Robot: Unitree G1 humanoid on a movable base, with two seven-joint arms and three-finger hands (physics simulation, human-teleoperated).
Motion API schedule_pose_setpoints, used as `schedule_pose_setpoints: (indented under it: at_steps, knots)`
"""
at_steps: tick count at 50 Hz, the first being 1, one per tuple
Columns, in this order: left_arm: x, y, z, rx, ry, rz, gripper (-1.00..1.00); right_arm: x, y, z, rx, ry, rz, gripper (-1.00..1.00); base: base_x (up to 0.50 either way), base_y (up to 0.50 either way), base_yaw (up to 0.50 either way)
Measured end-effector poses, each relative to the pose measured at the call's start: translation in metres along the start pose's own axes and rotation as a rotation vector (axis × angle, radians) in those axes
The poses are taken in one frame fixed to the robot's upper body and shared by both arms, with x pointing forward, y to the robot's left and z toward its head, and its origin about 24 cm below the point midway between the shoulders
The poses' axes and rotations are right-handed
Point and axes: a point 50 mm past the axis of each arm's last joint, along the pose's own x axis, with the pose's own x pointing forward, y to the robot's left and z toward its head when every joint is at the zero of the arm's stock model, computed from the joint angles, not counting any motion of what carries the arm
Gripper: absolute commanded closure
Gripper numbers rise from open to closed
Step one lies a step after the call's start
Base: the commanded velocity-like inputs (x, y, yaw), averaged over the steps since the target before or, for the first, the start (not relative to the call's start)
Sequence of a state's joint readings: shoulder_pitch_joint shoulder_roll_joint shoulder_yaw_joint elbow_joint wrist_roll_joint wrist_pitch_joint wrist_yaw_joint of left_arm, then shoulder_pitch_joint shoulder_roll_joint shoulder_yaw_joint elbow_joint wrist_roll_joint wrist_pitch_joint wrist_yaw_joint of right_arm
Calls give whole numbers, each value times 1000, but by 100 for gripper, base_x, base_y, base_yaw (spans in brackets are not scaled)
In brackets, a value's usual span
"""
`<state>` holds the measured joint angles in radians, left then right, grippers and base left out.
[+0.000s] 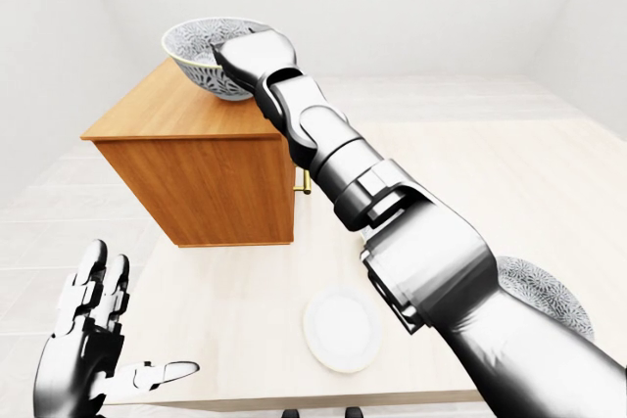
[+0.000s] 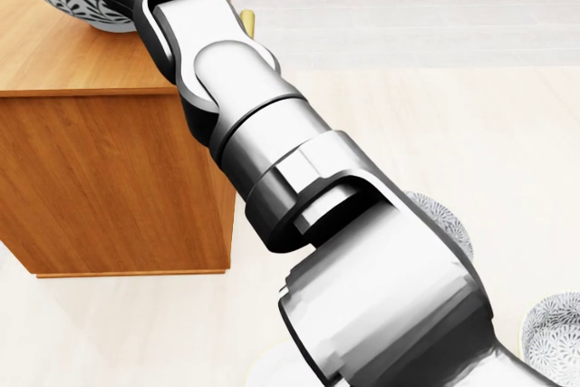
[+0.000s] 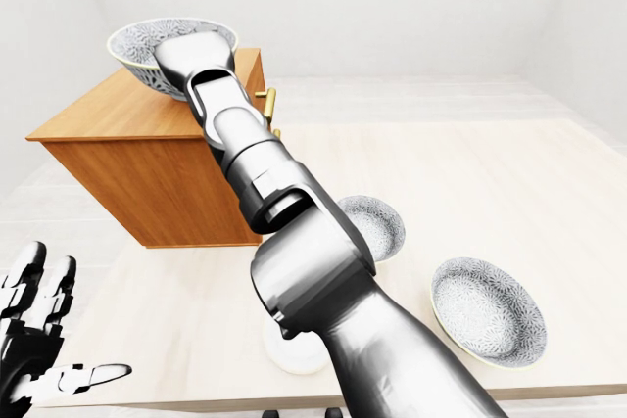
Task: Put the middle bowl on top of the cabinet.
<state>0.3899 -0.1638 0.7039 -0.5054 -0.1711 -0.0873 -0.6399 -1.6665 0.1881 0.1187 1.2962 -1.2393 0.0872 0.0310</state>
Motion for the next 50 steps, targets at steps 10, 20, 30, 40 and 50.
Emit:
schedule_pose_setpoints:
  at_steps: [10, 20, 30, 40, 50]
  knots:
    - [1, 0, 0, 0, -2, 2, -100, 0, 1, 1, -13, -2, -8, 99, 0, 0, 0]
    - [2, 0, -1, -2, 2, 3, -100, 0, 1, 1, -24, -2, -24, 83, 0, 0, 0]
    - [2, 0, -2, -4, 6, 3, -100, 0, -3, 0, -18, -2, -52, 39, 0, 0, 0]
    - [2, 0, -4, -7, 12, 2, -100, 0, -4, -1, -10, -1, -56, 33, 0, 0, 0]
    - [2, 0, -4, -8, 14, 1, -100, 0, -5, -1, -1, 0, -62, 19, 0, 0, 0]
